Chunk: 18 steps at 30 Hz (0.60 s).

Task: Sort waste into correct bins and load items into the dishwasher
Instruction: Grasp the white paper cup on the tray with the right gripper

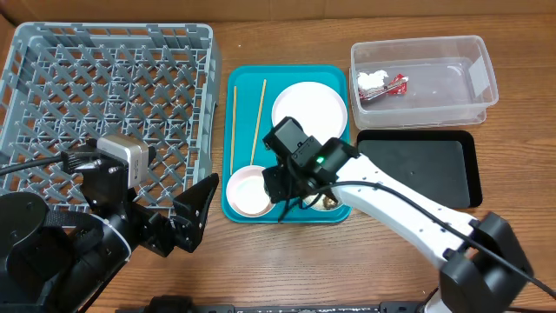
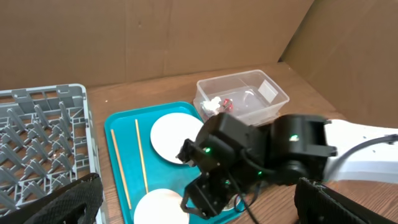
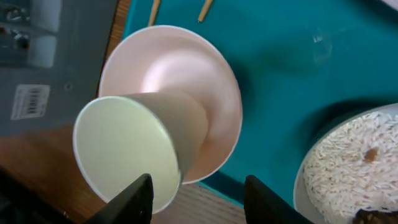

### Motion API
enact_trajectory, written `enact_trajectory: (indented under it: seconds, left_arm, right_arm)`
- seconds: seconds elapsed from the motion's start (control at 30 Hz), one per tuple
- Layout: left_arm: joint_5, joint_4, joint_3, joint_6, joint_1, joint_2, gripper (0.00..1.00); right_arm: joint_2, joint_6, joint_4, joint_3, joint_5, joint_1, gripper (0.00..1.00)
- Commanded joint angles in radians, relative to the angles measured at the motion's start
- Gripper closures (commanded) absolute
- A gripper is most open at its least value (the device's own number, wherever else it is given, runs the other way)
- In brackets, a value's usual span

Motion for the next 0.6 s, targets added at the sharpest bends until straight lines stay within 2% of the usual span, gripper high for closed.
enact_trajectory:
  seconds: [0.0, 0.1, 0.37, 0.57]
  left_arm:
    - [-0.005, 0.000, 0.003, 0.022, 0.005, -0.001, 0.00]
    - [0.018, 0.000, 0.003, 0.012, 0.005, -0.001, 0.00]
    - [0.022, 0.002, 0.003, 0.003, 0.005, 0.006, 0.00]
    - [-0.010, 0.016, 0.003, -0.012, 0.005, 0.013, 0.00]
  right_arm:
    - [0.058, 0.063, 0.037, -0.010, -0.005, 0.002, 0.55]
    - [0.085, 0.066, 0.059, -0.010, -0.028, 0.002, 0.58]
    - [0.096, 0.070, 0.020, 0.008, -0.023, -0.005, 0.93]
    - [0.023, 0.062, -0.039, 0.064, -0.030, -0.054, 0.96]
